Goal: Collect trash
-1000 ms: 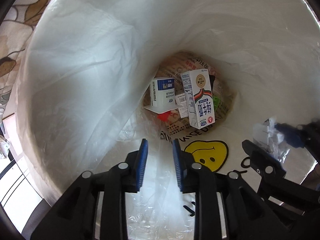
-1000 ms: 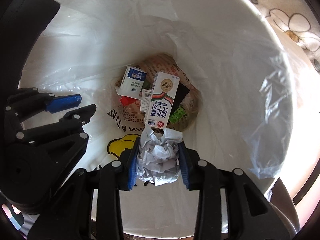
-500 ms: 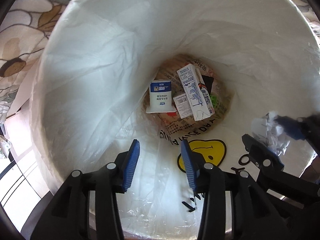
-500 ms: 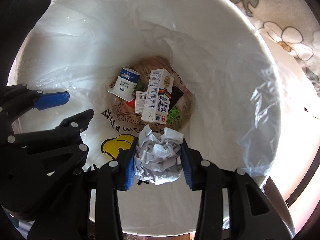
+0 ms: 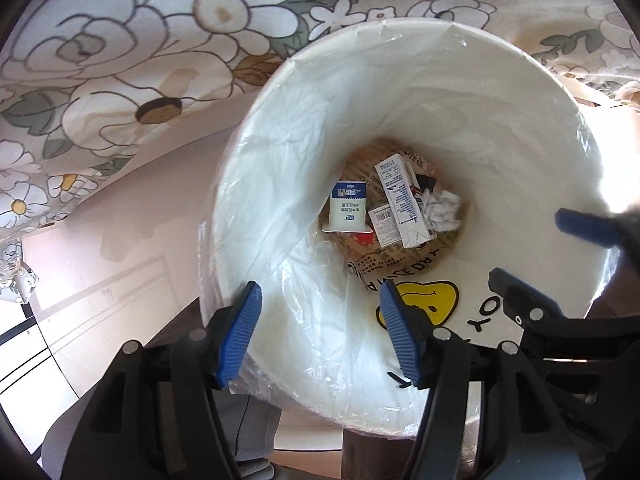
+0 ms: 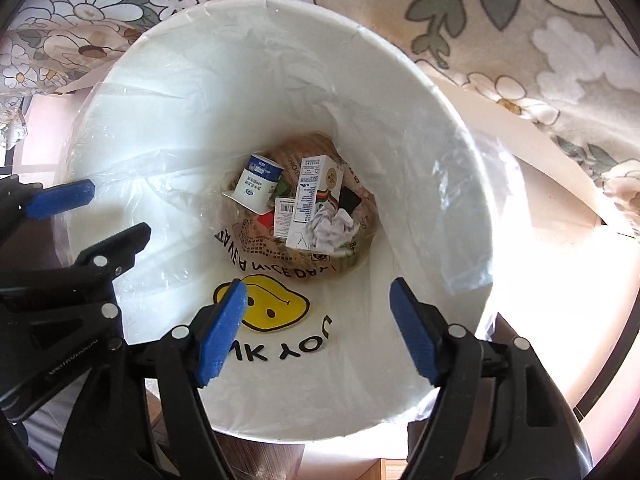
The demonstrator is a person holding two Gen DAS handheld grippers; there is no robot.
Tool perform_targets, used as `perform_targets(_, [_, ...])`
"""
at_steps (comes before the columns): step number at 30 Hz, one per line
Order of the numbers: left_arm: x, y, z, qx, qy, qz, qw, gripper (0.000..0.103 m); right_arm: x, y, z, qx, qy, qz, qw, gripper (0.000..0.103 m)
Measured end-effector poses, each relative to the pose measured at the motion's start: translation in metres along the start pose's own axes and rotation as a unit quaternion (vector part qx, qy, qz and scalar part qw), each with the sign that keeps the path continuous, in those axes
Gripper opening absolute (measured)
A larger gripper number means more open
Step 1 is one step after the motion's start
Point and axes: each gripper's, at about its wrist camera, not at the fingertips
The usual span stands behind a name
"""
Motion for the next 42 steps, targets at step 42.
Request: perform_targets(42, [0.290, 0.129, -0.041, 0.026, -0.021, 0.325, 0.9451, 0.088, 0.316, 0.151, -0.085, 0.089, 0.081, 0.310, 0.943, 0.082])
Point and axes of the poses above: each gripper's, at about its wrist camera, not at the fingertips, and x roughly against the way its jaws point, z to its right, y to its underside, and after that the axes turned 8 degrees about -y, right-handed
